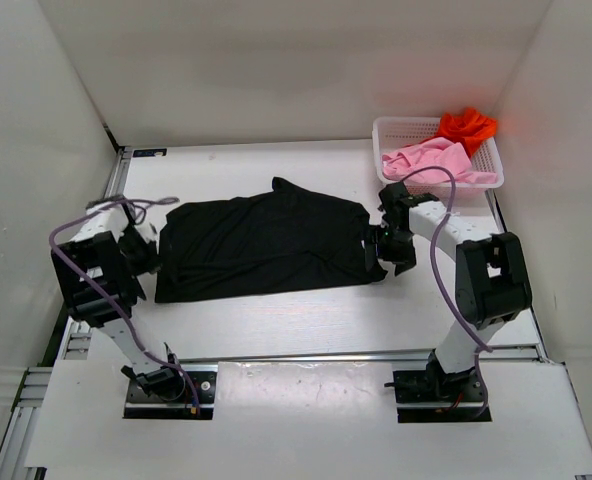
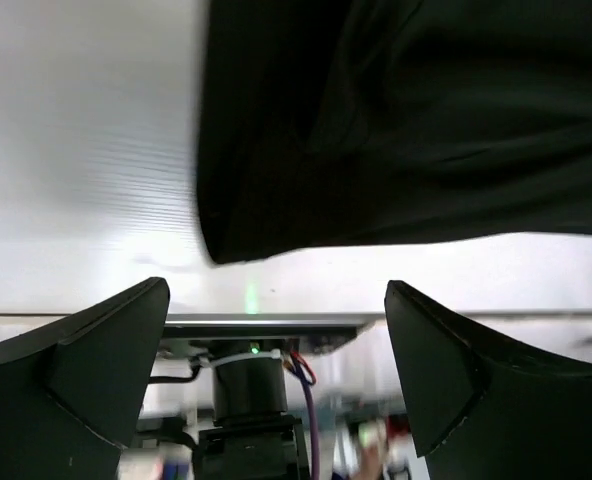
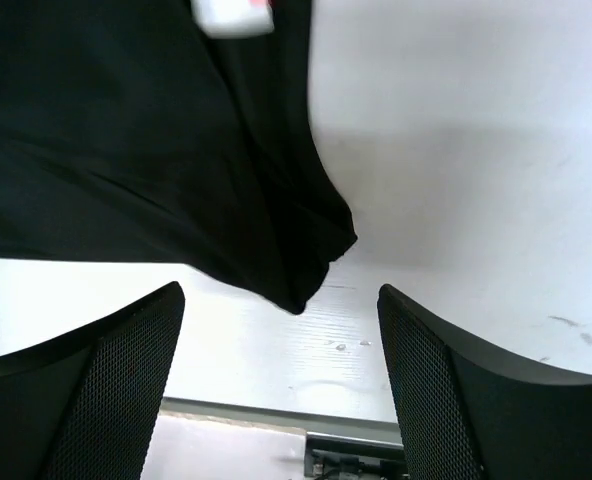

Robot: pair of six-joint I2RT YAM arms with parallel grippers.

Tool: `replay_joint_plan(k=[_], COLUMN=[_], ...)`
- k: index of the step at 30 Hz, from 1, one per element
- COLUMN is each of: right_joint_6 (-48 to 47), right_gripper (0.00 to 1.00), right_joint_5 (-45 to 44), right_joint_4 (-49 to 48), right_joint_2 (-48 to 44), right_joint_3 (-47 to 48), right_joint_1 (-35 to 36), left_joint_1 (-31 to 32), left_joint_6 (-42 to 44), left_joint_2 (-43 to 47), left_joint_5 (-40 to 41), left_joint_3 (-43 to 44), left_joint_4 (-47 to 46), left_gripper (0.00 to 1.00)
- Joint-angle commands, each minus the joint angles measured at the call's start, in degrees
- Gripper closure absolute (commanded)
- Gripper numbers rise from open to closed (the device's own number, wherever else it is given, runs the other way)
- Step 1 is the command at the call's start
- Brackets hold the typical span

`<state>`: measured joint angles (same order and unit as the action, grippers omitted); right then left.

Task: Fold and stack the t-shirts
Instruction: Fold the flattened tshirt in 1/3 of the way

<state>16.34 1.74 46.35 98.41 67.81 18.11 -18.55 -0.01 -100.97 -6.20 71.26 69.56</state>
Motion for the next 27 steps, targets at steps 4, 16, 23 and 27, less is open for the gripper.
replay_joint_plan(k=[4, 16, 23, 27], right_joint_6=[1.2, 3.9, 5.1, 7.6], right_gripper=[0.18, 0.81, 1.00, 1.00], right_joint_5=[5.5, 13.3, 13.8, 12.2], right_joint_4=[-6.4, -12.2, -10.6, -3.9], right_joint_2=[2.2, 4.6, -0.1, -6.3], right_joint_3=[-3.7, -6.9, -11.9, -16.1], right_joint_1=[-2.6, -4.3, -4.8, -4.8], left_joint_1=[1.1, 1.1, 1.1, 1.1], left_joint_6=[0.0, 0.0, 0.0, 0.0], left_joint_2=[0.0, -7.8, -6.4, -2.2], left_joint_5=[-3.6, -6.1, -6.6, -0.8], left_joint_3=[-8.5, -6.1, -6.8, -9.5], left_joint_4=[-7.6, -10.0, -8.7, -4.9], left_gripper=[0.00, 0.73, 0.90, 0.90])
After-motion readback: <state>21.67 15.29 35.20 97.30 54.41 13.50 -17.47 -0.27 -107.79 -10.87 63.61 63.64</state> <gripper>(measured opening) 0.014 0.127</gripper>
